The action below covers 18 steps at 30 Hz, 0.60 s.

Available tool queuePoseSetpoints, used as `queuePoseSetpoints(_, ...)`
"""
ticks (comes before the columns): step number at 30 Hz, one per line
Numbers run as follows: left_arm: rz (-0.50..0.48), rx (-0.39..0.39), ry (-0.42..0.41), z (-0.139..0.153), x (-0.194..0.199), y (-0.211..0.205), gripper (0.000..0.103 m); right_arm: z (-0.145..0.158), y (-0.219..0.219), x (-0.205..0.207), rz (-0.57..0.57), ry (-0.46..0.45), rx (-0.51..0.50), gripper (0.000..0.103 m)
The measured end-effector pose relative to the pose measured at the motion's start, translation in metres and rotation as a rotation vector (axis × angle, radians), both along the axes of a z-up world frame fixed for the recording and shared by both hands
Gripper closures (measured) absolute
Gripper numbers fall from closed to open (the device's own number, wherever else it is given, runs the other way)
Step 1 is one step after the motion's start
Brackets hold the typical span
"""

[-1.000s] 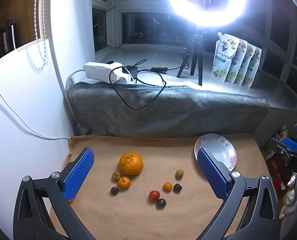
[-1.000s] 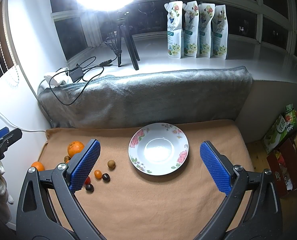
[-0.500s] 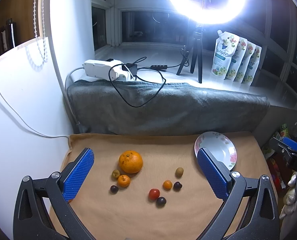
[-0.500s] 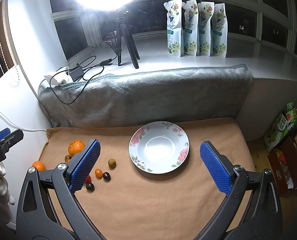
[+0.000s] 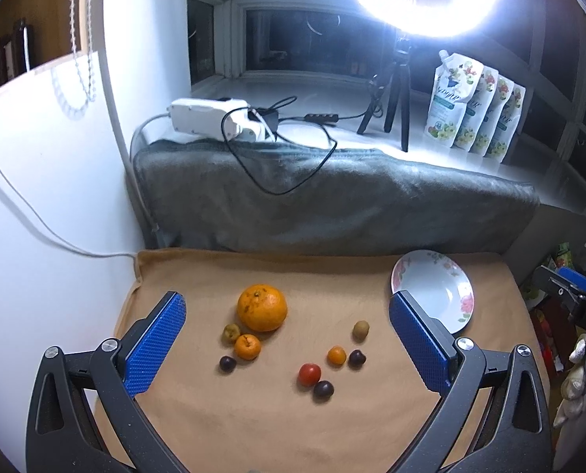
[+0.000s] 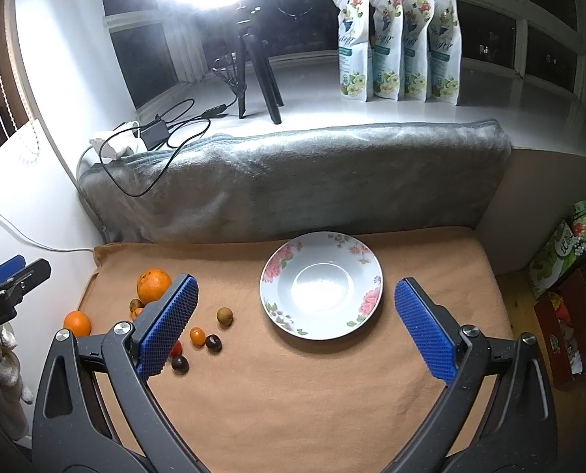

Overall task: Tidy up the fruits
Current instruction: 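Move the right tool toward the large mandarin and open its fingers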

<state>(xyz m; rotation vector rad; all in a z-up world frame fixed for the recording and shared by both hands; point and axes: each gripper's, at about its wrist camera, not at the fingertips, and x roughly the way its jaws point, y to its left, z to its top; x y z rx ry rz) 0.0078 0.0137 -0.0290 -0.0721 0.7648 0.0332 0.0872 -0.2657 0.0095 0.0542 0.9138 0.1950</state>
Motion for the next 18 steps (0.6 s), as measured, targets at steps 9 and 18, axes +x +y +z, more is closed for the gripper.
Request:
queuePoseSetpoints(9,0.037,-0.058,0.07,-0.025,0.003,0.022,0.006,-0.023,0.013,0.018,0.048,0.065,0.028,0.001)
queuePoseSetpoints(18,0.082,-0.149,0.162,-0.067,0.016,0.056,0.015,-0.057,0.054,0.047,0.184,0.154,0.09,0.001)
